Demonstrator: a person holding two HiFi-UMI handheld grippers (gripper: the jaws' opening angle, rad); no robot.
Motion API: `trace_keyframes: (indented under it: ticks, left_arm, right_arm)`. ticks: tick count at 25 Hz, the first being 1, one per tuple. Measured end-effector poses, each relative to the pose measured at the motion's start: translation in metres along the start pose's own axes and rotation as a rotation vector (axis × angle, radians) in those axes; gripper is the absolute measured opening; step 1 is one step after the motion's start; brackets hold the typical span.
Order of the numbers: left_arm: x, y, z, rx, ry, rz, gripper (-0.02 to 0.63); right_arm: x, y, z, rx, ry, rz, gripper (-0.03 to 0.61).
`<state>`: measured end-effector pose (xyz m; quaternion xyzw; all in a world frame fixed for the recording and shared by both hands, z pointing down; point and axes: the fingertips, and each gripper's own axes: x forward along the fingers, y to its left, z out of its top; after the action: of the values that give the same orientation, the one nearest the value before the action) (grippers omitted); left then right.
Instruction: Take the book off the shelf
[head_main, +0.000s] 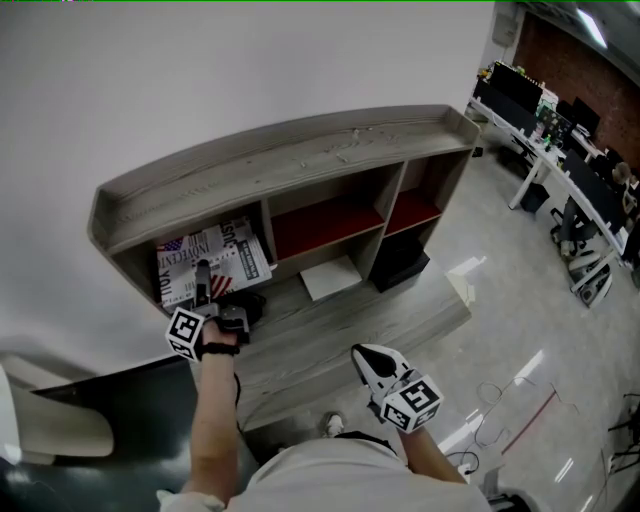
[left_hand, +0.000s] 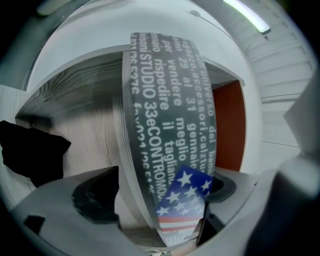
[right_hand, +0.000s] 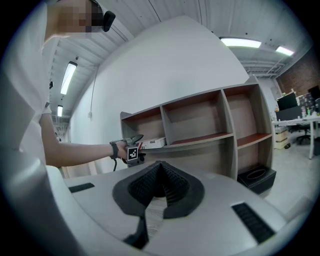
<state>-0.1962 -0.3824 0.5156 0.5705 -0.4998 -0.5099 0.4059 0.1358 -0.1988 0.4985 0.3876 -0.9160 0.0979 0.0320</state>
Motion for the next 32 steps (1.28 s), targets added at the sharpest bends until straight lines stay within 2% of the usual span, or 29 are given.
trace_keyframes:
  ticks: [5, 16, 24, 27, 28, 30, 32]
  left_arm:
    - [0.001, 0.008, 0.000, -0.012, -0.007, 0.024, 0.477]
    - [0.000, 0.009, -0.004, 0.007, 0.043, 0.010, 0.476]
    - [-0.009, 0.011, 0.001, 0.017, 0.047, 0.012, 0.468]
    - [-0.012, 0.007, 0.003, 0.009, 0.050, -0.008, 0.442]
    - [-0.013, 0.005, 0.002, 0.005, 0.054, -0.023, 0.414]
    - [-0.015, 0.000, 0.001, -0.010, 0.065, -0.058, 0.309]
    - [-0.017, -0.002, 0.000, -0.031, 0.073, -0.078, 0.288]
  right_arm:
    - [0.003, -0.007, 0.000, 0.009, -0.008, -0.005, 0.021]
    - [0.017, -0.005, 0.002, 0.009, -0.013, 0.026, 0.021]
    - [0.019, 0.002, 0.003, -0.005, -0.007, 0.036, 0.021]
    - [0.019, 0.006, 0.003, -0.008, -0.002, 0.046, 0.021]
    - [0.018, 0.007, 0.002, -0.010, -0.001, 0.047, 0.021]
    - [0.017, 0.009, 0.002, -0.012, 0.000, 0.046, 0.021]
    - [0.016, 0.012, 0.000, -0.012, 0.003, 0.048, 0.021]
